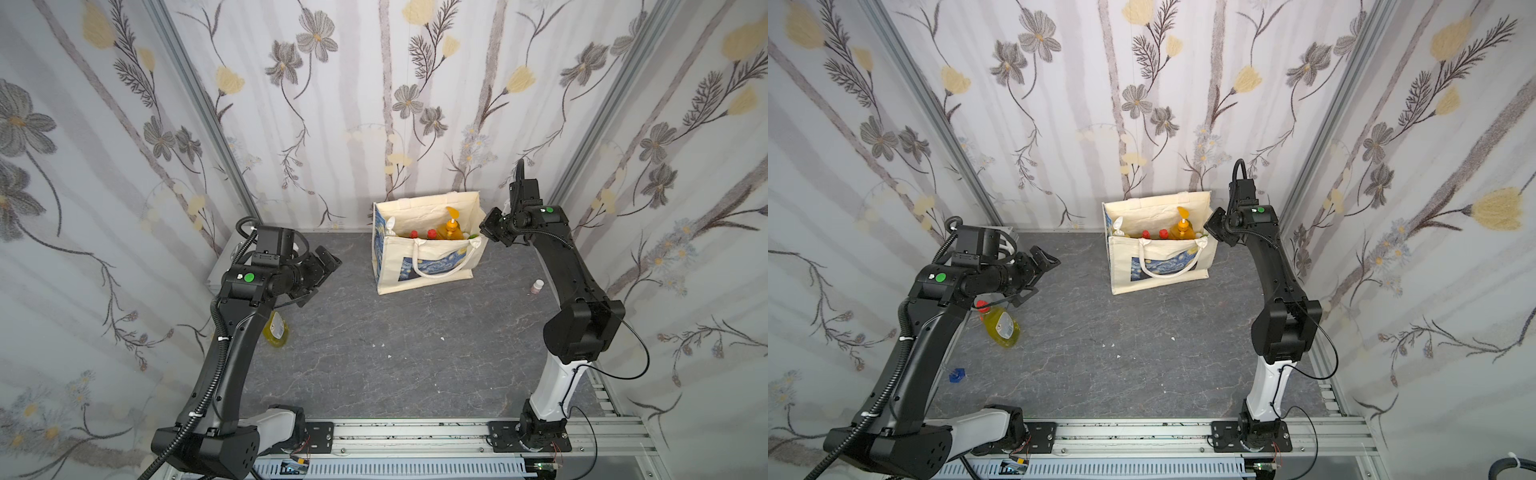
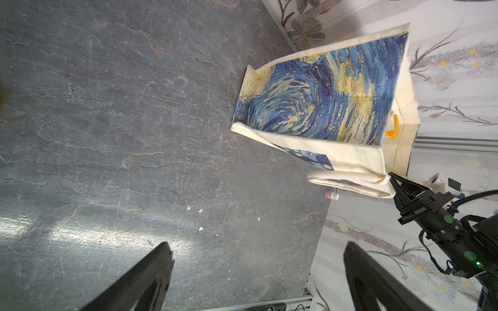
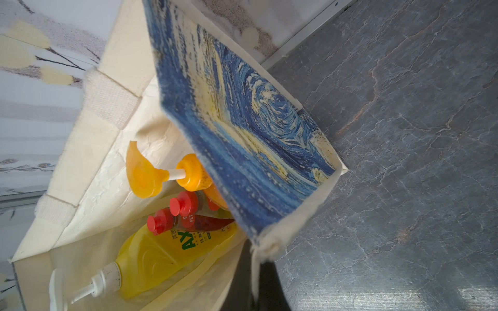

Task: Pack dish soap into the shopping bag
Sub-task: Adjust the shopping bag at the center of the board.

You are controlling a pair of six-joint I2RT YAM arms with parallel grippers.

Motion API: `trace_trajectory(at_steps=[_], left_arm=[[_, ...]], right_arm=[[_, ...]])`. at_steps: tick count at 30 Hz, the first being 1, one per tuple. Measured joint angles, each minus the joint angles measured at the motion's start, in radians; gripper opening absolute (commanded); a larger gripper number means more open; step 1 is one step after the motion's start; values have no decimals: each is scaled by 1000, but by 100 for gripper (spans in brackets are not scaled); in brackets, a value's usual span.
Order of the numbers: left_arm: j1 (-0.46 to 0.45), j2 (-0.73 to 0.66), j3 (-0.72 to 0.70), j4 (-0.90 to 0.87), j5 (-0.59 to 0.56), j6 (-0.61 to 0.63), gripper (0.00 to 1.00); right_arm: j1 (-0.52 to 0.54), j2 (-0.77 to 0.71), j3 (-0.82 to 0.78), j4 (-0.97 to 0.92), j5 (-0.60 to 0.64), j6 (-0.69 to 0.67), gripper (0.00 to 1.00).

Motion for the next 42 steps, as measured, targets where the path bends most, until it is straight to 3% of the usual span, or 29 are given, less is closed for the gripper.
trace_trajectory(at_steps=[5, 8, 18, 19, 24, 30, 35, 42], left_arm=[[0, -21, -17, -4, 0, -4, 100], [0, -41, -35, 2, -1, -11, 100], [17, -48, 8, -47, -34, 7, 100], [25, -49, 15, -54, -38, 8, 100], [85, -48, 53, -103, -55, 35, 100], [161, -63, 70, -169, -98, 80, 100], [213, -105, 24, -220, -166, 109, 100], [287, -133, 9, -323, -257, 186, 100]], right_arm=[[0, 0, 0, 1, -10, 2, 3], [-2, -10, -21, 4, -13, 0, 16], [-3, -97, -83, 11, -15, -61, 88], [-3, -112, -86, 14, -18, -68, 99], [-5, -215, -149, 51, -52, -108, 100], [11, -406, -322, 108, -176, -138, 100], [73, -581, -485, 149, -285, -181, 100], [184, -714, -629, 198, -351, -244, 100]])
